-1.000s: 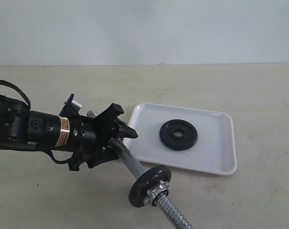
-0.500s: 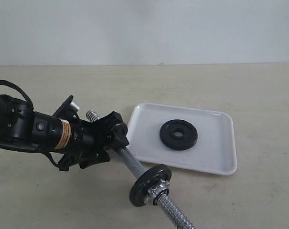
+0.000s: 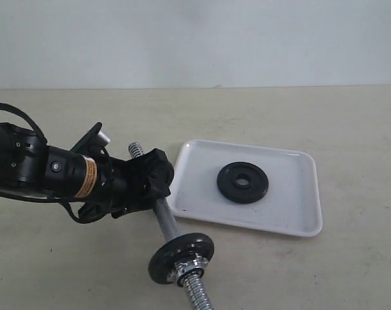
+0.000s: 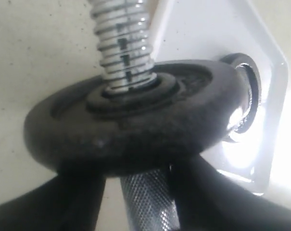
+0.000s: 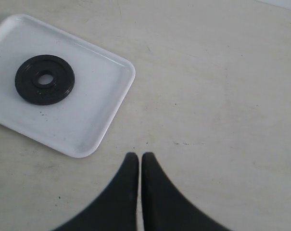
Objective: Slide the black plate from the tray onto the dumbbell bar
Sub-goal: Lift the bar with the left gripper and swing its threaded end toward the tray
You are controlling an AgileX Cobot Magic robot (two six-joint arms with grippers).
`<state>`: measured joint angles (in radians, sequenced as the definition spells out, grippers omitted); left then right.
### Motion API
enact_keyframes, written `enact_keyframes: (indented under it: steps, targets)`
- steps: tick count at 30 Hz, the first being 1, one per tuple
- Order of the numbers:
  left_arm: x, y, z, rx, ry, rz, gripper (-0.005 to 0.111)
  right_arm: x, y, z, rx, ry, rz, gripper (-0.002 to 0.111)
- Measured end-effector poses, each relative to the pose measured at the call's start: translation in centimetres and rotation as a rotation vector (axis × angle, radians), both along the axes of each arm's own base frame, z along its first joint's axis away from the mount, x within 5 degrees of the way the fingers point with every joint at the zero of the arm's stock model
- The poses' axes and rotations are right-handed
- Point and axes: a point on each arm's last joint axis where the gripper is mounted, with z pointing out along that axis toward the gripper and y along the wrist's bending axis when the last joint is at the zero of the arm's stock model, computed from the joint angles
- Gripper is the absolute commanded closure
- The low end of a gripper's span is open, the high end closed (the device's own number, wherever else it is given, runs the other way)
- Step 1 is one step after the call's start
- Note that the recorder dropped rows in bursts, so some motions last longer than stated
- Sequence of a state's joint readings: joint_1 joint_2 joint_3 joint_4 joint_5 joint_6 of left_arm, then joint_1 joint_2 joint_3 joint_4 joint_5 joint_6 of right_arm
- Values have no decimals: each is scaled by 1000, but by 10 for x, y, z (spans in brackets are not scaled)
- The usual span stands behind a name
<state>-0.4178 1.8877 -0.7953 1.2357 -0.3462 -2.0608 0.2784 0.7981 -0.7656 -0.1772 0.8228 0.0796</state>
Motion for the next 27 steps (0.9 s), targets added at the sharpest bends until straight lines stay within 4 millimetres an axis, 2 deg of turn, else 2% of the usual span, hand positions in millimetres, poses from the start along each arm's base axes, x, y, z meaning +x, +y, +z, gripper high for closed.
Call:
enact_keyframes:
  steps: [8,16,20,27]
  targets:
    - [-1,4,3,177,-104,-197,82,0,0,0,0,0,0,108]
    - [-1,15,-4,350,-177,-366,82,0,0,0,0,0,0,108]
    - [3,23,-4,369,-184,-358,82,0,0,0,0,0,0,108]
    - [-2,21,-7,331,-171,-412,82,1,1,2,7,-24,4,108]
